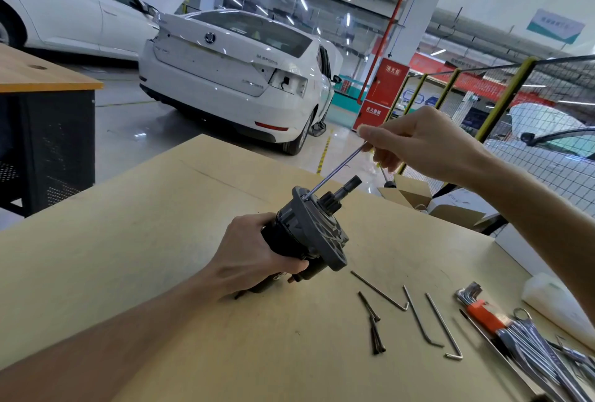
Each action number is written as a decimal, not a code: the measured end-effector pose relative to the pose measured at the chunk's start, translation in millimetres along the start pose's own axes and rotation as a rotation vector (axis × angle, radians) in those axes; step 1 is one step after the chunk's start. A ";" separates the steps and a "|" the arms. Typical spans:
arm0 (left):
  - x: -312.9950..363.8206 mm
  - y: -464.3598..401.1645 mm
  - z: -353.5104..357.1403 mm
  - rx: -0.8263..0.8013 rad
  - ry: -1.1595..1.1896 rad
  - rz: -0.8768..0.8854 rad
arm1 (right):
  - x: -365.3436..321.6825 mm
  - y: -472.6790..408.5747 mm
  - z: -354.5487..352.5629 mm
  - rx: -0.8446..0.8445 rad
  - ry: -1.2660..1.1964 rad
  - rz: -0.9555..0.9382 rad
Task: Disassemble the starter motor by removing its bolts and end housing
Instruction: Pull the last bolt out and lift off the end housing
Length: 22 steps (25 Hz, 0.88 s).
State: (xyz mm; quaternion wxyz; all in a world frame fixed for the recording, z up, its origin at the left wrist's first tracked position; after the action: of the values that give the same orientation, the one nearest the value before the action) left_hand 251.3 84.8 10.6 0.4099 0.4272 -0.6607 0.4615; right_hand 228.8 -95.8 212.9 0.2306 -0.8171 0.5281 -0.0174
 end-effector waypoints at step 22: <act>-2.0 -0.4 -1.2 -0.004 -0.008 0.004 | -14.4 -4.9 -0.4 0.146 -0.024 -0.086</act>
State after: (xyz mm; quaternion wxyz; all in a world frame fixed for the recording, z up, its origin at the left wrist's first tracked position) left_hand 252.4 86.3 9.1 0.4074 0.4269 -0.6642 0.4590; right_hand 226.5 -81.8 218.3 0.2947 -0.8201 0.4872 -0.0559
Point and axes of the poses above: each hand's wrist, its own y-axis away from the middle knuckle, its own z-axis out of the palm, x = y × z, the point moved 4 cm from there along -y, towards the middle knuckle, and after that the axes turned 9 degrees about -z, right-handed, at the moved point
